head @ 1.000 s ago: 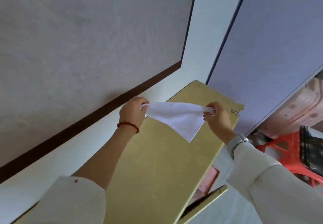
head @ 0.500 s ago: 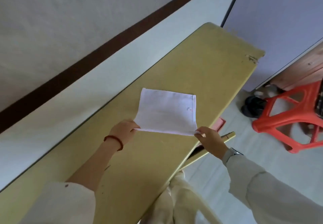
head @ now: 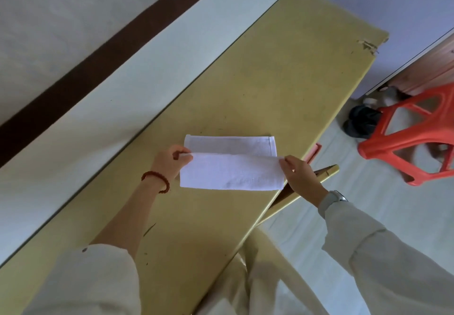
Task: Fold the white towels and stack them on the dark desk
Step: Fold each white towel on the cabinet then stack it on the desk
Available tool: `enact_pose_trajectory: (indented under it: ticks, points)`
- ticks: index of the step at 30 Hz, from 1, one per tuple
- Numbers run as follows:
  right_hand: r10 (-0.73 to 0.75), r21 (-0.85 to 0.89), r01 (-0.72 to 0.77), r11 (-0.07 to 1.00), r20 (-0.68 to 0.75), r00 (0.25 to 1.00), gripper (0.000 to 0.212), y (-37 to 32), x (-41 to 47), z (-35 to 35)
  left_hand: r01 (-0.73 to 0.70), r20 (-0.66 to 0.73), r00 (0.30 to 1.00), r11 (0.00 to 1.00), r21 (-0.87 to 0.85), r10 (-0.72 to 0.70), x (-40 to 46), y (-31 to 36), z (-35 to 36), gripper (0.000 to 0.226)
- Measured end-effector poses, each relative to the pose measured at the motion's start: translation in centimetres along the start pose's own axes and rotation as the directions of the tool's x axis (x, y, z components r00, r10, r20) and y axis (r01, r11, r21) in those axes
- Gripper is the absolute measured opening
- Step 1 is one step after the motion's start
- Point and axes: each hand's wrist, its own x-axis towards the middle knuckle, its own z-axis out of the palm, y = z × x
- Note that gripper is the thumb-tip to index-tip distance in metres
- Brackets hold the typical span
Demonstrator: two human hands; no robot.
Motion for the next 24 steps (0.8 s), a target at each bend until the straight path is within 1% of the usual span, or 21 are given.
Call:
enact_pose_trajectory:
  ticks: [2,4,7,10,13,17,24]
  points:
    - [0.000,0.038,0.001,0.999,-0.046,0.999,0.032,-0.3,1.5,-0.1,-0.002,-0.075,0.997,1.000,-0.010,0.001,1.4,0.5,0.3,0.014]
    - [0.006,0.055,-0.001,0.998,-0.091,0.996,0.030,-0.6,3.0,0.1,-0.019,-0.131,0.991,1.000,-0.009,0.018,3.0,0.7,0.7,0.018]
    - [0.040,0.107,-0.024,0.994,-0.157,0.987,0.025,-1.0,4.8,0.6,-0.028,-0.194,0.981,0.999,-0.016,0.024,4.7,0.5,1.4,0.022]
    - [0.062,0.131,-0.037,0.991,-0.185,0.981,0.022,-0.6,6.1,1.4,-0.007,-0.241,0.970,0.999,-0.033,-0.001,5.9,-0.2,1.9,0.021]
    - [0.098,0.125,-0.074,0.989,-0.200,0.975,0.023,-0.4,7.3,1.8,0.016,-0.258,0.966,0.999,-0.039,-0.026,6.8,-0.7,2.3,0.020]
    - [0.124,0.117,-0.097,0.988,-0.243,0.962,0.030,-0.4,8.0,2.4,0.029,-0.267,0.963,0.999,-0.019,-0.033,7.3,-1.2,2.6,0.020]
    - [0.145,0.056,-0.134,0.989,-0.310,0.940,0.021,-0.3,8.5,3.4,0.003,-0.276,0.961,1.000,-0.016,-0.008,7.7,-2.2,3.0,0.018]
